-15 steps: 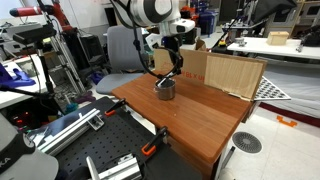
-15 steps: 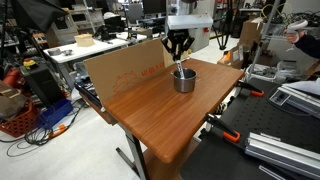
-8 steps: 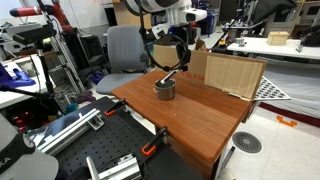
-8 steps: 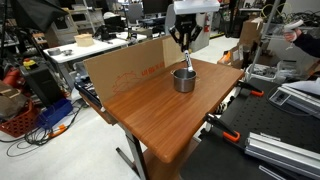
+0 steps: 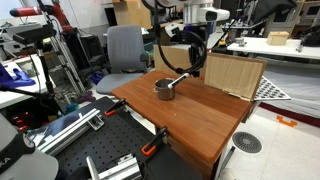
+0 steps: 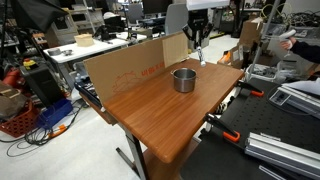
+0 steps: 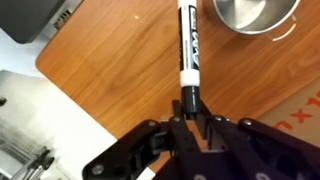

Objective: Remove the marker from the silver pot and put on the table

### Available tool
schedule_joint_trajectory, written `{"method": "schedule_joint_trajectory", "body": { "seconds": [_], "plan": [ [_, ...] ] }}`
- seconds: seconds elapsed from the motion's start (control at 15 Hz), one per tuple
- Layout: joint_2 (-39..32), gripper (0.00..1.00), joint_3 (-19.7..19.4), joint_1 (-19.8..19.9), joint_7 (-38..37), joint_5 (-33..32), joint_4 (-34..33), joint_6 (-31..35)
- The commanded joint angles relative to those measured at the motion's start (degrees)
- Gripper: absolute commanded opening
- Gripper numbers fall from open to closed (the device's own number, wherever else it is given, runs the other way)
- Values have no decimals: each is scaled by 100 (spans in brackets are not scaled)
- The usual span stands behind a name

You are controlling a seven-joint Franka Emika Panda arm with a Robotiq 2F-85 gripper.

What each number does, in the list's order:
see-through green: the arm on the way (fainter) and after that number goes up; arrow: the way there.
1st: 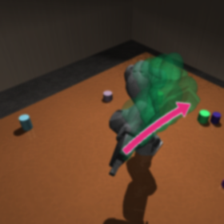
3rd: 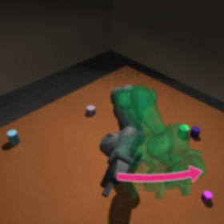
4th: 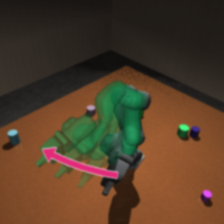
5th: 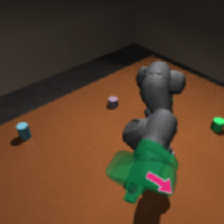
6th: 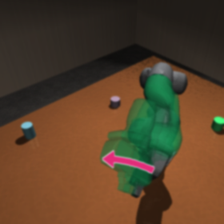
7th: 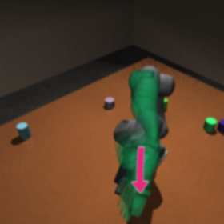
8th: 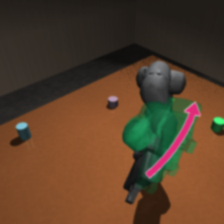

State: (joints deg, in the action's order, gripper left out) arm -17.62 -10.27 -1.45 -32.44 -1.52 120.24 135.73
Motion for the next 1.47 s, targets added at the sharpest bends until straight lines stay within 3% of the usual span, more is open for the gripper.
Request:
{"method": "schedule_joint_trajectory", "body": {
  "seconds": [0.0, 1.27, 1.33, 1.4],
  "plan": [
    [-380, 5, 106, 246, 328, 311, -364, -412],
    [-2368, 5, 56, 826, 749, 1009, -1913, -1211],
    [-2398, 44, 34, 795, 727, 960, -1965, -1265],
    [-2404, 44, 32, 792, 725, 959, -1992, -1277]
  ]
}}
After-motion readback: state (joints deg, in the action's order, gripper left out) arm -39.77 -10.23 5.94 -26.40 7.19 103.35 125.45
